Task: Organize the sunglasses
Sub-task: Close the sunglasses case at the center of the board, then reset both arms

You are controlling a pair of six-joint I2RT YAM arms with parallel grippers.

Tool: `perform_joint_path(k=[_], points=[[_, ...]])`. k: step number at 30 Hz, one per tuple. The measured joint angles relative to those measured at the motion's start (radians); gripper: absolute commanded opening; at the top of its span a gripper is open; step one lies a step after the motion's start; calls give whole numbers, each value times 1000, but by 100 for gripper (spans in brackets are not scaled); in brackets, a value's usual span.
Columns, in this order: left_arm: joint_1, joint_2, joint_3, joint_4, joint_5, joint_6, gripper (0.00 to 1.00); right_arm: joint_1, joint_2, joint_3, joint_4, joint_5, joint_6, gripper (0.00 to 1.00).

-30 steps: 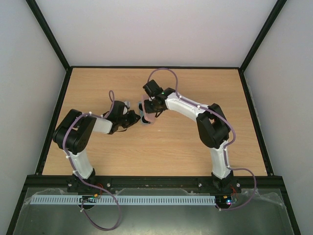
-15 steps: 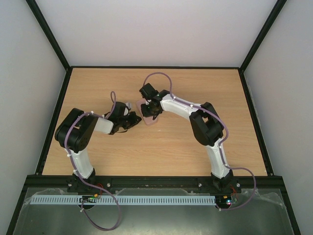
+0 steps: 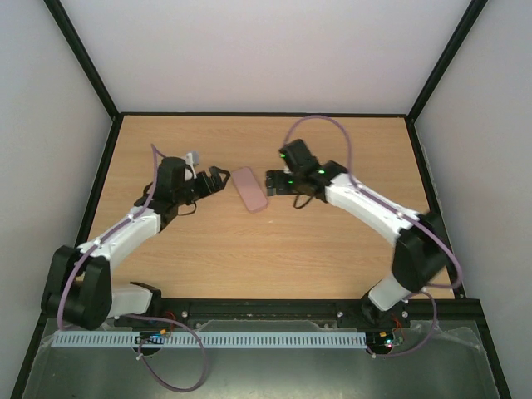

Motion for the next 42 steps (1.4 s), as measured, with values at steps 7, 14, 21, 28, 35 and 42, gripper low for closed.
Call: perform_joint_path(k=[7,14,21,28,35,42], points=[[95,-94,72,-103,-109,64,99,-267,-365,-380,108,124,61,99],[175,-58,68,-98,-351,157,99,-433,-520,-663,267,306,66,99],[209,11,-77,91,-564,299,100,-497,-510,-870,592,429,-40,99],[294,101,-102,259,-488,411,100,-533,-299,-930,938,497,-135,99],[320,173,-80,393,-406,514,100,-556,-195,-974,1238,503,-203,99],[337,161,-136,557,-393,562,100,-573,-175,-1034,1413,458,-244,99]])
